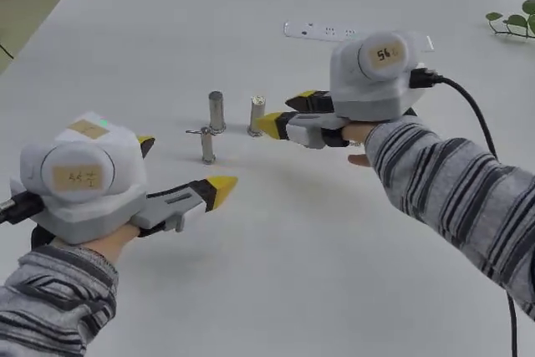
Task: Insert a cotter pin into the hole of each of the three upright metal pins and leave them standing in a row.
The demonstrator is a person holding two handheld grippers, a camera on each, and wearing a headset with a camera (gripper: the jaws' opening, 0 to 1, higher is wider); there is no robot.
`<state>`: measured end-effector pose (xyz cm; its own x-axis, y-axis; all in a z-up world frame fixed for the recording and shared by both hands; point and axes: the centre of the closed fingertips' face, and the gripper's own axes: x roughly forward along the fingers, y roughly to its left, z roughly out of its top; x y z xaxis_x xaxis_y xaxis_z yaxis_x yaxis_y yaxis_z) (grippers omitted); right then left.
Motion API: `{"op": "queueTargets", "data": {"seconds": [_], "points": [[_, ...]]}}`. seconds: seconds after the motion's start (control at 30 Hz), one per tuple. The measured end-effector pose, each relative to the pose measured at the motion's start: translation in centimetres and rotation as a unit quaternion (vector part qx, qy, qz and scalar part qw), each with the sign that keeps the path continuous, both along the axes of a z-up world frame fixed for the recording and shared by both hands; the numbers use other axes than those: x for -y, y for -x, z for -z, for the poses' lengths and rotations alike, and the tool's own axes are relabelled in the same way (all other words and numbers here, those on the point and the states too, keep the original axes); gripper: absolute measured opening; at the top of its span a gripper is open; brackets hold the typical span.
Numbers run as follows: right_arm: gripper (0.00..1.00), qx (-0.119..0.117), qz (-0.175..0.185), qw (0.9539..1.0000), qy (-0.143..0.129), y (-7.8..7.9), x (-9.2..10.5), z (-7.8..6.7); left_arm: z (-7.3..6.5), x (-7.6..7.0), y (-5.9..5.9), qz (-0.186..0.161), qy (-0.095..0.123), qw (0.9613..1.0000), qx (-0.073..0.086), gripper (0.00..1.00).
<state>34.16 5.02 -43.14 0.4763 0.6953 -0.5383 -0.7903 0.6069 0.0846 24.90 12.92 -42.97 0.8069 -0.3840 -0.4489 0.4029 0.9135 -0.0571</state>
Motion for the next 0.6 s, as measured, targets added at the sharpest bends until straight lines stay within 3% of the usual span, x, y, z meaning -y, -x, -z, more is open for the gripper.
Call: {"op": "queueTargets", "data": {"seconds": [0.2, 0.3, 0.4, 0.6], "points": [[0.27, -0.01, 0.011, 0.9999, -0.004, -1.1, -0.8, 1.1, -0.1, 0.3, 0.2, 0.006, 0.002, 1.0, 0.006, 0.78], [0.25, -0.013, 0.015, 0.9998, 0.002, -1.4, -1.0, 1.6, 0.3, 0.4, 0.3, 0.009, 0.0, 1.0, 0.0, 0.8], [0.24, -0.016, 0.018, 0.9997, 0.001, -2.1, -1.1, 2.2, -0.1, 0.6, 0.2, 0.008, 0.02, 0.9998, 0.004, 0.84], [0.2, -0.016, 0.018, 0.9997, 0.006, -2.4, -1.8, 2.9, -0.2, 0.1, 0.0, 0.007, -0.002, 0.9999, 0.011, 0.87]]}}
